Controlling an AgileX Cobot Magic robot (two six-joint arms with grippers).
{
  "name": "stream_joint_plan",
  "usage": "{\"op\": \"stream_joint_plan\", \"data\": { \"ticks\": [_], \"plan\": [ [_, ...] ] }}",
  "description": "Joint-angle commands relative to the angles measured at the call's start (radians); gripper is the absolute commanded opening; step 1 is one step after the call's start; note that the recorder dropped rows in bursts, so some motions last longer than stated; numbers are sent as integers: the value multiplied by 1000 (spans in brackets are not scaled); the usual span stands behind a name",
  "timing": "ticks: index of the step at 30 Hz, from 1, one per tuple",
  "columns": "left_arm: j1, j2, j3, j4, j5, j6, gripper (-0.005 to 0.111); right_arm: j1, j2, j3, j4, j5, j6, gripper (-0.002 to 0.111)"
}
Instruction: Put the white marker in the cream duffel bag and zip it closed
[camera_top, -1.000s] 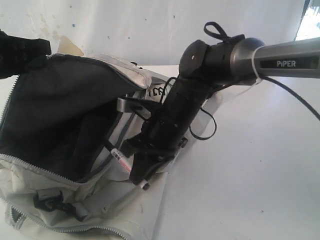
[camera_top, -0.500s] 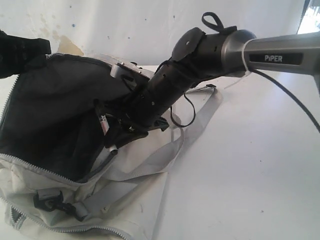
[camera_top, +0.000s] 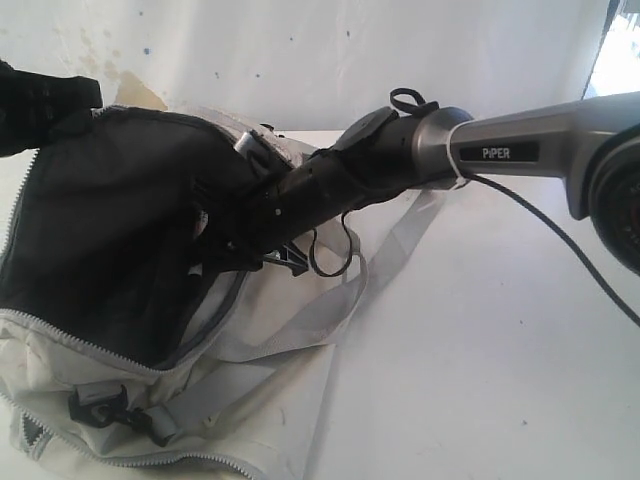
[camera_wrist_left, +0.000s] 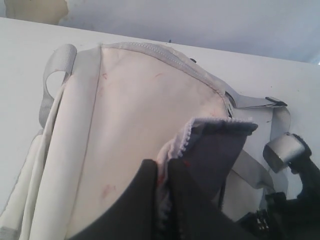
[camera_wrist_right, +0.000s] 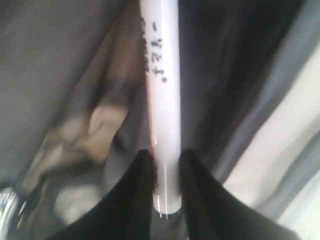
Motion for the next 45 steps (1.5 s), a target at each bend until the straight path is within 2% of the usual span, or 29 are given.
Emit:
{"op": "stream_joint_plan", "data": {
  "ticks": [1,4,11,16,21,23,24,26,27,28,33,35,37,42,44,45],
  "plan": [
    [0,-10,-10,-3,-4,1,0,-1,12,-5,27,-91,-14,0],
    [0,-10,-10,-3,-4,1,0,-1,19,-5,61,-98,-28,7],
    [0,-10,-10,-3,-4,1,0,-1,22,-5,186,-117,-188,34],
    [0,-10,-10,-3,-4,1,0,-1,22,-5,187,-143,-201,49],
    [0,-10,-10,-3,-4,1,0,-4,18,-5,150,11,-201,49],
    [0,-10,-10,-3,-1,1,0,-32,14,-14,58,138,-196,47],
    [0,-10,-10,-3,-1,1,0,-43,12,-14,17,183,-188,42],
    [0,-10,-10,-3,14,16,0,-111,-17,-14,-181,342,-134,14],
    [0,-10,-10,-3,20,50,0,-137,-32,-14,-245,399,-136,6],
    [0,-10,-10,-3,27,55,0,-149,-42,-14,-267,411,-136,4],
    [0,-10,-10,-3,82,71,0,-232,-67,-14,-395,411,-136,3],
    [0,-10,-10,-3,117,159,0,-257,-67,-12,-474,411,-136,3],
    [0,-10,-10,-3,156,253,0,-268,-67,-12,-531,411,-136,3],
    [0,-10,-10,-3,212,281,0,-287,-67,-12,-584,379,-136,3],
    [0,-10,-10,-3,224,290,6,-287,-67,-12,-584,353,-136,3],
    [0,-10,-10,-3,230,290,15,-287,-64,-12,-584,345,-136,3]
  ]
}}
